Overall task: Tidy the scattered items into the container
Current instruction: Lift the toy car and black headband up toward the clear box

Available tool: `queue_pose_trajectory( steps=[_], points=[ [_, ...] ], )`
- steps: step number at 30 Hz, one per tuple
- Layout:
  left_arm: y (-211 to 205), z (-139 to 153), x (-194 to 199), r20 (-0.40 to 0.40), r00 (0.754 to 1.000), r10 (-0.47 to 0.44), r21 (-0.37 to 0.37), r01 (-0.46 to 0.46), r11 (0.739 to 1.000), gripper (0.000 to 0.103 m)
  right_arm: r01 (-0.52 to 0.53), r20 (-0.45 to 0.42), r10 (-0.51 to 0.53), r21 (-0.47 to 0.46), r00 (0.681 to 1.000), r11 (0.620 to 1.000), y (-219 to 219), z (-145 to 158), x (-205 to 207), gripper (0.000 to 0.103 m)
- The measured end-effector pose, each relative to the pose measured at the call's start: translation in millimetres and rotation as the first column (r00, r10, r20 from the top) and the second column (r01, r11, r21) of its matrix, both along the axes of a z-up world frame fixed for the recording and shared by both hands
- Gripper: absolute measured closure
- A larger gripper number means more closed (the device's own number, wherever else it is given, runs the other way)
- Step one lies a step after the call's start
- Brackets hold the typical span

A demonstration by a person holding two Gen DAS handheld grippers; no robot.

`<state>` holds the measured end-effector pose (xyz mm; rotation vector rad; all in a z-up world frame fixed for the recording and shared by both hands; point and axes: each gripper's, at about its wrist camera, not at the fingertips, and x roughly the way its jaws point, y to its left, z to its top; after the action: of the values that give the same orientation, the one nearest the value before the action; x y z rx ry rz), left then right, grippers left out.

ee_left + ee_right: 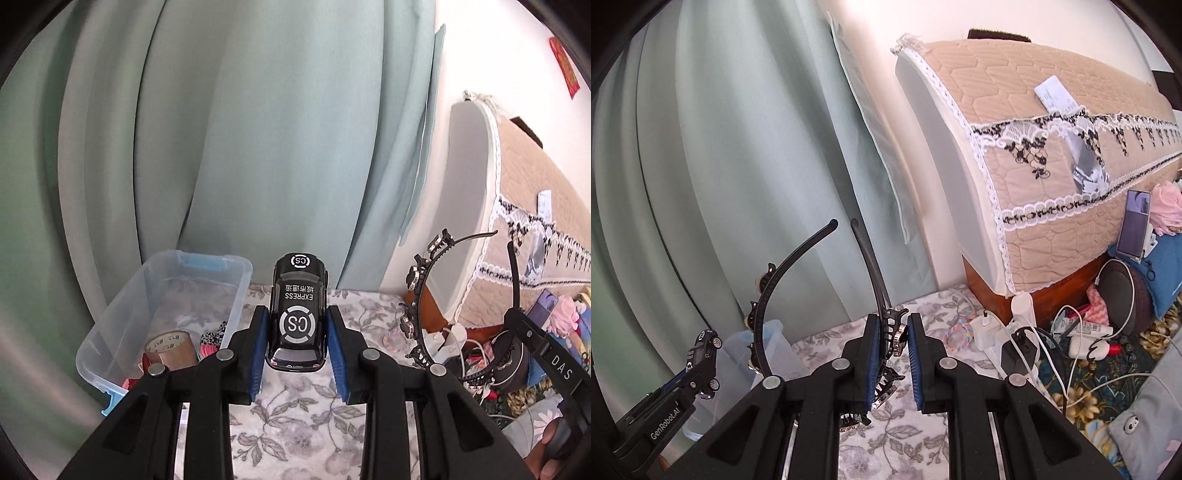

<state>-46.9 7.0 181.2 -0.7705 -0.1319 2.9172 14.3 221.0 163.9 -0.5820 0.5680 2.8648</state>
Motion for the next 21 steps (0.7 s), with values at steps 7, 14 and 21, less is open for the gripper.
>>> queue_pose_trajectory(
  steps=[7, 14, 21],
  points=[
    [-21.4, 44.4, 16.5, -0.088, 0.994, 0.058, 0.115, -0.047, 0.992, 0.071, 0.004, -0.091, -0.005, -0.01, 0.996, 1.0, -7.4, 44.0, 19.5, 0.087],
    [-47.1, 66.6, 43.8, -0.176, 0.979, 0.106, 0.154, -0.079, 0.985, 0.071, -0.023, -0.161, 0.03, 0.045, 0.986, 0.999, -35.0, 75.2, 36.3, 0.087],
    [-81.5, 57.4, 57.0, -0.183, 0.968, 0.171, 0.163, -0.142, 0.976, 0.071, -0.063, -0.158, 0.074, 0.076, 0.985, 0.995, -64.4, 74.6, 39.2, 0.087]
  ],
)
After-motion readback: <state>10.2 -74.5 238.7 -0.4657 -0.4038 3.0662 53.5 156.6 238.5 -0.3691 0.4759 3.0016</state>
